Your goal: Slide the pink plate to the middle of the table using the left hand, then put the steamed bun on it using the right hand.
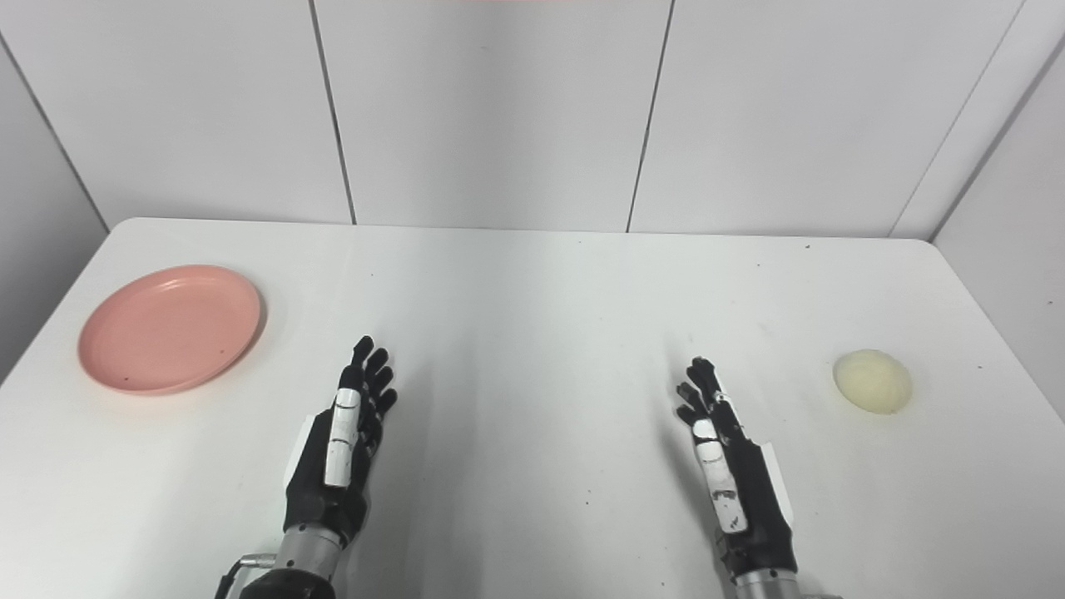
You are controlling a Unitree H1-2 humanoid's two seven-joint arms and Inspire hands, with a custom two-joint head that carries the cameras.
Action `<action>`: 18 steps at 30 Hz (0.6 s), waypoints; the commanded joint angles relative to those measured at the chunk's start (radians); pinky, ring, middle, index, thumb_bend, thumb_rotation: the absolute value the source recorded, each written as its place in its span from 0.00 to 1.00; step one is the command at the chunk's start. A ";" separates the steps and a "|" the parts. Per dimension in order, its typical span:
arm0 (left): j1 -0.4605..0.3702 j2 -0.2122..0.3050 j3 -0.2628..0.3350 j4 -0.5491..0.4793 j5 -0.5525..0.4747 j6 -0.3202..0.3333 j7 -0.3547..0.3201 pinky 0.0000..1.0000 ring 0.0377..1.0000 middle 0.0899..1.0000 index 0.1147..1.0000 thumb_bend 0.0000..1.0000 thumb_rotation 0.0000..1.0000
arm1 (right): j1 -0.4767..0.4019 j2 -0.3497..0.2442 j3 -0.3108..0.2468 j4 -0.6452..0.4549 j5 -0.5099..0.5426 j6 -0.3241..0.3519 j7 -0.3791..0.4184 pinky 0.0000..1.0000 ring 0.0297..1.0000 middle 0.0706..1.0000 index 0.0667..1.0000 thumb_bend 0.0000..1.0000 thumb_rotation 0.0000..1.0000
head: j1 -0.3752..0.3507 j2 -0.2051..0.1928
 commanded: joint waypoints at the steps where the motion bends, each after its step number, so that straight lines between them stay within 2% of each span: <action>1: -0.005 0.001 -0.002 -0.024 -0.006 -0.037 -0.012 1.00 1.00 1.00 1.00 0.70 0.97 | 0.005 0.031 0.014 0.030 0.022 -0.052 0.005 0.92 0.93 0.96 0.95 0.80 0.97 | -0.003 0.000; 9: -0.002 0.006 -0.003 -0.028 -0.006 -0.039 -0.014 1.00 1.00 1.00 1.00 0.71 0.97 | -0.009 0.036 0.025 0.034 0.029 -0.023 0.011 0.95 0.94 0.97 0.95 0.81 0.97 | -0.012 0.007; 18: -0.009 0.011 0.000 -0.023 -0.009 -0.038 -0.018 1.00 1.00 1.00 1.00 0.70 0.98 | -0.022 0.032 0.038 0.044 0.036 -0.024 0.033 0.96 0.95 0.97 0.95 0.81 0.98 | -0.014 0.007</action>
